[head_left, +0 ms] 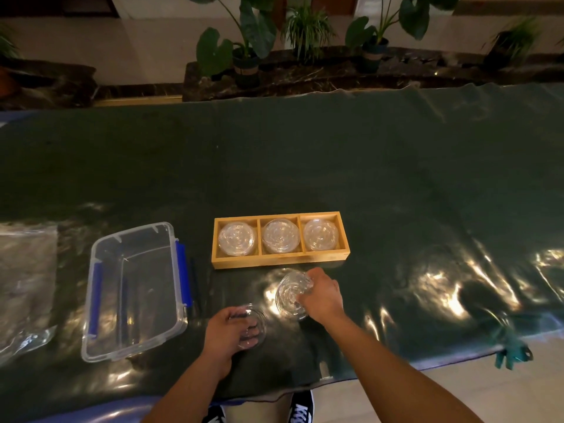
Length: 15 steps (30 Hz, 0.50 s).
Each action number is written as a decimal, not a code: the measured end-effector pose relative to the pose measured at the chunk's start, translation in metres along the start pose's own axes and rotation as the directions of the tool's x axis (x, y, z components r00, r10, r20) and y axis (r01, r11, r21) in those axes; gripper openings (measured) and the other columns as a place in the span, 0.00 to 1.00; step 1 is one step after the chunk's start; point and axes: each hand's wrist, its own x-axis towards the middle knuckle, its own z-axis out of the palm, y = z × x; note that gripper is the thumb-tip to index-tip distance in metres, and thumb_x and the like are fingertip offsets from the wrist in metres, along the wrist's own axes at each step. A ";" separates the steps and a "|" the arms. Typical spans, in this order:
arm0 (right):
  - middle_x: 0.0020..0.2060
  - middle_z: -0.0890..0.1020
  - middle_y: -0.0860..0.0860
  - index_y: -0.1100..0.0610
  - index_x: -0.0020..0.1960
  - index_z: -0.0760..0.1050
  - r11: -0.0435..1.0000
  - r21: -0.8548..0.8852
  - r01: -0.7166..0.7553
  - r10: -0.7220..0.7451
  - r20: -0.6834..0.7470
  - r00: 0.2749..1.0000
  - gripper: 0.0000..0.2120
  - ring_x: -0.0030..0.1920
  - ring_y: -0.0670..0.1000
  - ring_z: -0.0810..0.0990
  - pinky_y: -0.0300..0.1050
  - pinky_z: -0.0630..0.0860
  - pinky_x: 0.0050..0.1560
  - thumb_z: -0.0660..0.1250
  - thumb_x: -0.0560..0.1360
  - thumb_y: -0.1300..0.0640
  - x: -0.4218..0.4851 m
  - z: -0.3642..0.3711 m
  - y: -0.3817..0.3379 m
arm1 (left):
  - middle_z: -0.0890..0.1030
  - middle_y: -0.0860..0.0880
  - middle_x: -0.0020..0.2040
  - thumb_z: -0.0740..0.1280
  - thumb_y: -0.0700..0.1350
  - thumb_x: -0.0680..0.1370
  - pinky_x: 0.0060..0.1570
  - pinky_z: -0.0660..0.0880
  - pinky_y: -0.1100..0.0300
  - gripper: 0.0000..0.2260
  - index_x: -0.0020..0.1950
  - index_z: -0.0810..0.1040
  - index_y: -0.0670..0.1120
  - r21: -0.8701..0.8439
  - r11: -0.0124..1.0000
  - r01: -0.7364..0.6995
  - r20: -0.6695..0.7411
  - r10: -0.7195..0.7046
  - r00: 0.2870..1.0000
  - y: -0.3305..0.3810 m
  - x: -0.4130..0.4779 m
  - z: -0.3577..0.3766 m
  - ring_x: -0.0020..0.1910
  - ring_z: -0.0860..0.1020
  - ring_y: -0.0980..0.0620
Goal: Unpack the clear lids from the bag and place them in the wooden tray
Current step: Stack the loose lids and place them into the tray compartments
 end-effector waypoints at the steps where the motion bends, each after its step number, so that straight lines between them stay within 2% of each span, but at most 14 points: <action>1: 0.59 0.79 0.52 0.51 0.62 0.71 1.000 0.025 -0.007 0.006 0.012 1.000 0.26 0.60 0.55 0.76 0.48 0.76 0.56 0.76 0.68 0.57 0.000 0.001 -0.002 | 0.84 0.36 0.49 0.71 0.30 0.76 0.41 0.84 0.50 0.12 0.55 0.78 0.42 -0.005 1.000 -0.001 -0.006 0.001 1.000 -0.001 0.001 -0.002 0.44 0.85 0.40; 4: 0.58 0.77 0.52 0.52 0.61 0.72 0.984 0.165 -0.061 0.049 0.077 0.996 0.25 0.55 0.54 0.80 0.47 0.78 0.52 0.77 0.68 0.60 -0.003 0.000 -0.004 | 0.84 0.36 0.51 0.71 0.31 0.76 0.39 0.85 0.50 0.12 0.57 0.78 0.42 -0.019 1.000 -0.001 -0.027 0.001 1.000 -0.003 0.003 -0.004 0.47 0.86 0.38; 6: 0.56 0.79 0.52 0.53 0.59 0.73 0.932 0.339 -0.131 0.101 0.107 0.989 0.23 0.55 0.54 0.80 0.51 0.80 0.56 0.77 0.68 0.62 -0.007 -0.004 -0.002 | 0.83 0.35 0.53 0.70 0.31 0.77 0.35 0.84 0.52 0.11 0.57 0.78 0.42 -0.044 0.999 0.002 -0.039 -0.003 0.999 -0.004 0.004 -0.005 0.49 0.86 0.36; 7: 0.56 0.81 0.53 0.54 0.58 0.74 0.877 0.449 -0.173 0.131 0.122 0.984 0.22 0.54 0.55 0.81 0.54 0.80 0.57 0.77 0.68 0.64 -0.010 -0.007 -0.001 | 0.83 0.35 0.54 0.70 0.31 0.77 0.35 0.84 0.53 0.11 0.57 0.78 0.42 -0.055 0.998 0.002 -0.041 -0.004 0.999 -0.003 0.004 -0.005 0.49 0.86 0.36; 9: 0.56 0.82 0.58 0.58 0.57 0.75 0.704 0.666 -0.248 0.157 0.195 0.968 0.21 0.54 0.58 0.83 0.57 0.82 0.57 0.76 0.68 0.69 -0.015 -0.015 0.000 | 0.84 0.35 0.54 0.70 0.32 0.77 0.39 0.84 0.50 0.13 0.60 0.77 0.42 -0.069 0.998 0.005 -0.024 -0.007 1.000 0.001 0.005 -0.004 0.48 0.87 0.37; 11: 0.56 0.83 0.61 0.61 0.60 0.74 0.524 0.801 -0.290 0.093 0.284 0.954 0.22 0.55 0.60 0.84 0.53 0.82 0.54 0.75 0.69 0.71 -0.022 -0.021 -0.004 | 0.84 0.35 0.55 0.69 0.34 0.79 0.45 0.85 0.45 0.12 0.61 0.77 0.43 -0.086 0.996 0.005 0.031 -0.003 1.000 0.008 0.005 -0.001 0.49 0.87 0.37; 12: 0.56 0.84 0.60 0.62 0.61 0.74 0.477 0.829 -0.292 0.051 0.306 0.951 0.23 0.54 0.60 0.85 0.52 0.82 0.53 0.75 0.69 0.71 -0.025 -0.023 -0.008 | 0.85 0.35 0.55 0.68 0.37 0.81 0.48 0.84 0.43 0.10 0.62 0.76 0.43 -0.098 0.995 0.006 0.076 0.001 0.997 0.012 0.002 0.002 0.49 0.87 0.37; 13: 0.56 0.84 0.60 0.61 0.61 0.75 0.469 0.838 -0.277 0.015 0.307 0.952 0.22 0.53 0.58 0.85 0.51 0.81 0.52 0.75 0.70 0.71 -0.029 -0.024 -0.013 | 0.85 0.36 0.55 0.66 0.39 0.82 0.49 0.84 0.42 0.10 0.63 0.76 0.43 -0.121 0.993 0.013 0.120 0.002 0.993 0.017 0.000 0.005 0.50 0.87 0.38; 15: 0.54 0.85 0.58 0.60 0.59 0.77 0.523 0.825 -0.212 -0.027 0.265 0.964 0.19 0.53 0.57 0.85 0.51 0.82 0.54 0.74 0.70 0.71 -0.035 -0.023 -0.025 | 0.85 0.37 0.57 0.62 0.44 0.84 0.51 0.84 0.41 0.11 0.65 0.76 0.43 -0.214 0.976 0.038 0.181 0.002 0.983 0.027 -0.005 0.012 0.52 0.86 0.37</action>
